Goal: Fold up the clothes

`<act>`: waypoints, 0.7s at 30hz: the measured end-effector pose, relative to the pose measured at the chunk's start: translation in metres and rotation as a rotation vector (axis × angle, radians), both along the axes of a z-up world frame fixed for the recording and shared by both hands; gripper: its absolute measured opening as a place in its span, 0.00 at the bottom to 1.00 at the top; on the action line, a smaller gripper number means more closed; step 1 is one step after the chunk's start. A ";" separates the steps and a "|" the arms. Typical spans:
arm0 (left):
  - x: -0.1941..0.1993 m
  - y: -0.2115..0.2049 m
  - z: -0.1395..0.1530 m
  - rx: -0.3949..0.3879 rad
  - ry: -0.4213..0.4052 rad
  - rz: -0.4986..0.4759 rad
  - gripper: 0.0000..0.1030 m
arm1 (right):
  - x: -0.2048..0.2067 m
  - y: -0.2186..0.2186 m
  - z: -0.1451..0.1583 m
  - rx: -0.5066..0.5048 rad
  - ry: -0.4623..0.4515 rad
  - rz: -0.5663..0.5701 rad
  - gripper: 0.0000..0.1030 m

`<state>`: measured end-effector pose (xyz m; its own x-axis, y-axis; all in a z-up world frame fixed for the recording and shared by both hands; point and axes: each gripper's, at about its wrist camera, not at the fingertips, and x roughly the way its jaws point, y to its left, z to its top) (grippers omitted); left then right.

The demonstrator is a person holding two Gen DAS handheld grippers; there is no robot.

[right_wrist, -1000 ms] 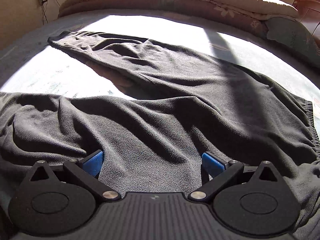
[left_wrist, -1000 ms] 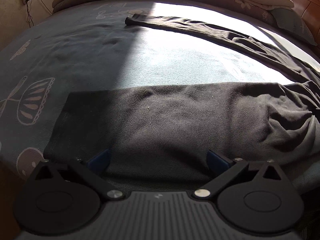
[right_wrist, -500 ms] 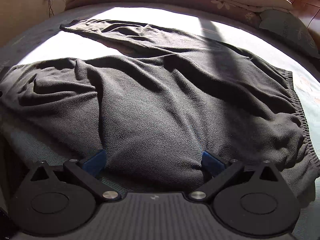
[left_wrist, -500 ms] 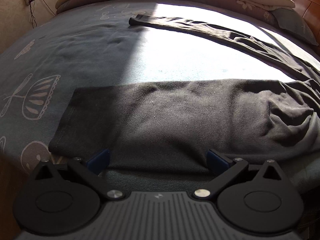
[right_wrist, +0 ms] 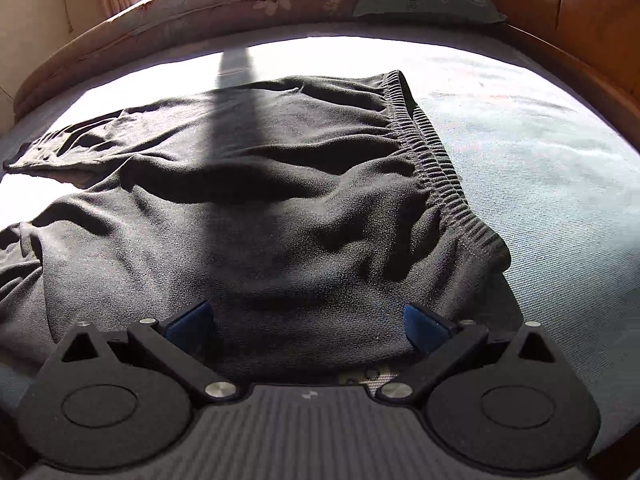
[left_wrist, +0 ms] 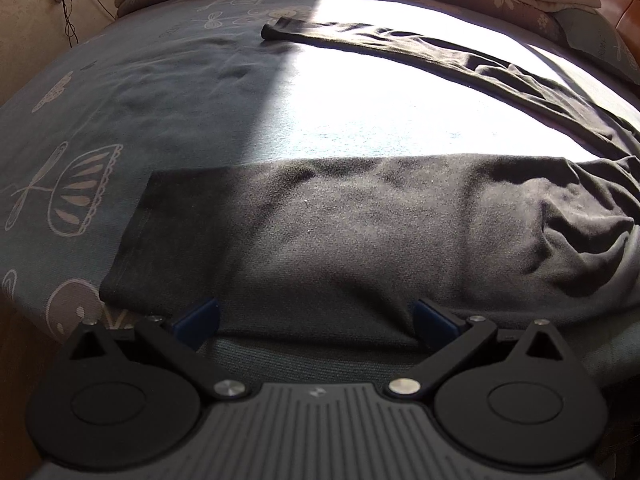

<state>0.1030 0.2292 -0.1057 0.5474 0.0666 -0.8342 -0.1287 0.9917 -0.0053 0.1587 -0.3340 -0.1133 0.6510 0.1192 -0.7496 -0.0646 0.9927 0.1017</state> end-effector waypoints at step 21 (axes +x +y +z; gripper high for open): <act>0.051 -0.117 -0.002 -0.118 0.030 -0.331 0.99 | 0.022 -0.009 0.017 0.091 -0.067 -0.083 1.00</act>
